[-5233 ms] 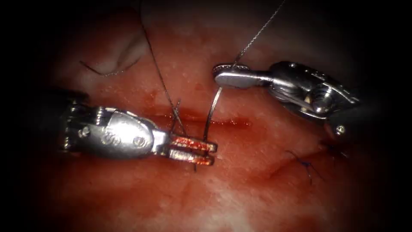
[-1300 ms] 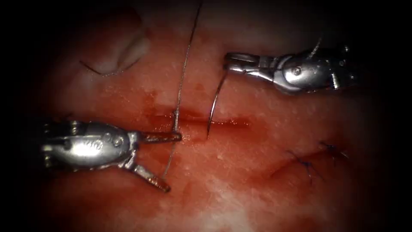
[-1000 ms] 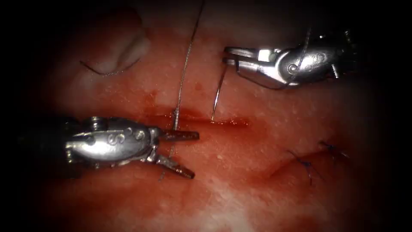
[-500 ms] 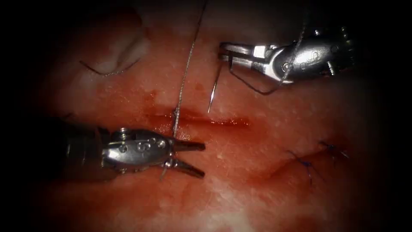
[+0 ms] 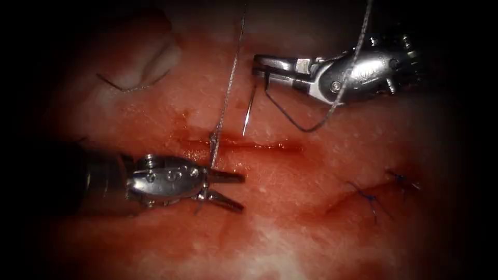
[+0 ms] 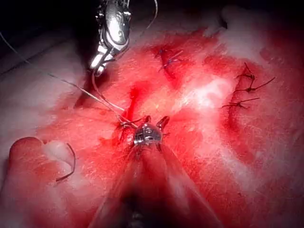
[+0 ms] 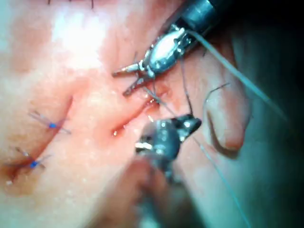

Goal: Wound Closure
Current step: Throw the needle through the top portion of the cut.

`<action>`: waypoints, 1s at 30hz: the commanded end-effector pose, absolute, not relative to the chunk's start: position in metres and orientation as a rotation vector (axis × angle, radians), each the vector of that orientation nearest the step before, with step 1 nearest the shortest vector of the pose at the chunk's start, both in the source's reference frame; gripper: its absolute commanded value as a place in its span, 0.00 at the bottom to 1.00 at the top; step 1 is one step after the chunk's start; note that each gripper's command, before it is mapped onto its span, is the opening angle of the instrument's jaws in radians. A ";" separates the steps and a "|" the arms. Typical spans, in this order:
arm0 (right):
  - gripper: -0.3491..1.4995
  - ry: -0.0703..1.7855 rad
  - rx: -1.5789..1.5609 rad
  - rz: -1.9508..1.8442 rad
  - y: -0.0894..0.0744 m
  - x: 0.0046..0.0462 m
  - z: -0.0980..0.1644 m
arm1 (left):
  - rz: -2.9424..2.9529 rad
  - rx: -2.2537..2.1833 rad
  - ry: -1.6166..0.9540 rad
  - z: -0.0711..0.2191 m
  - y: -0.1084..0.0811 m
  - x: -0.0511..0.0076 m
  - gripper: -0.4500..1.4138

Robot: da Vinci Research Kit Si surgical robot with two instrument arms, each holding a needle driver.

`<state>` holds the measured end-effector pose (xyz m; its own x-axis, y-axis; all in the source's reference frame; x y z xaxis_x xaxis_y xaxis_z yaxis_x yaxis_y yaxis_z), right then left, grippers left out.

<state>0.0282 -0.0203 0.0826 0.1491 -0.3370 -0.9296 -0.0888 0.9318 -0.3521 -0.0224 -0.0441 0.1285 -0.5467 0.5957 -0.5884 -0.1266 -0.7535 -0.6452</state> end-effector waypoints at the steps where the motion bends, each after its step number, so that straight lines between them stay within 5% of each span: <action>1: 0.00 1.418 -0.371 -0.196 -0.020 0.0289 0.083 | 2.316 -1.176 -0.767 0.129 -0.044 -0.0228 0.48; 30: 0.00 1.389 -0.467 -0.324 -0.022 0.0298 0.084 | 2.310 -1.177 -0.790 0.128 -0.044 -0.0228 0.48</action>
<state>0.0291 -0.0214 0.0841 0.1622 -0.4836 -0.8601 -0.0513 0.8664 -0.4968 -0.0222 -0.0436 0.1271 -0.5488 0.5975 -0.5846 -0.1151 -0.7467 -0.6552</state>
